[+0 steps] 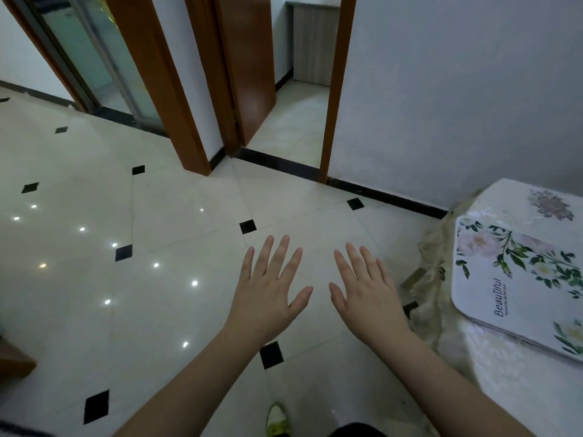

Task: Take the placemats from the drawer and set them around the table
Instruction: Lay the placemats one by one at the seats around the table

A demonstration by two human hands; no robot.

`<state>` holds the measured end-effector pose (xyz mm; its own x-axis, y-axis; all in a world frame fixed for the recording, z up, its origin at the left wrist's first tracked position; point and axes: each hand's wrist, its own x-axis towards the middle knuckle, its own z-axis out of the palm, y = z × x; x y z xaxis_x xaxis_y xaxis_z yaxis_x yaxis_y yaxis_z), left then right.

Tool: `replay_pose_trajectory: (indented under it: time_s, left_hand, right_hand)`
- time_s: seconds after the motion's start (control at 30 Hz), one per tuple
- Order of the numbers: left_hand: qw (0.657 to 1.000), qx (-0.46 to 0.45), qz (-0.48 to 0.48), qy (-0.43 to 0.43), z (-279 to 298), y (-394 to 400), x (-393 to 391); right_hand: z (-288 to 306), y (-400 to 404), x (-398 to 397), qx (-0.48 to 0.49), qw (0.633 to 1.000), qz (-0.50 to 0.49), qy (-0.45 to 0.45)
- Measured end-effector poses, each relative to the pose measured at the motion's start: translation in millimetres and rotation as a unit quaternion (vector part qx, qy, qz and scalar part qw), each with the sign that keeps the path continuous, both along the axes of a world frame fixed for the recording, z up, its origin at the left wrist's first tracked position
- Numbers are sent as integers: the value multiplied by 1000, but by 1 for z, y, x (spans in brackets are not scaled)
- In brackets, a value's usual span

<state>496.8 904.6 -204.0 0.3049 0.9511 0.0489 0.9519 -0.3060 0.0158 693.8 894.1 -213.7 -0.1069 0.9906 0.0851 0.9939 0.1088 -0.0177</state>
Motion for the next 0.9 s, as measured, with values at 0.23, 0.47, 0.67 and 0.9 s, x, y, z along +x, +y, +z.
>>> replay_pose_trajectory:
  time_s: [0.23,0.47,0.67,0.9]
  left_hand:
    - [997,-29,-71,5,-5,78,11]
    - [991,-45,-125,11,0,165,65]
    - [986,-26,-158,39,-6,232,130]
    - [978,6,-201,56,-1,292,184]
  right_hand:
    - [2,48,12,-17,998,-53,6]
    - [-8,108,55,-7,993,-115,31]
    - [-14,157,113,-14,986,-160,45]
    - [-16,204,157,15,982,-179,54]
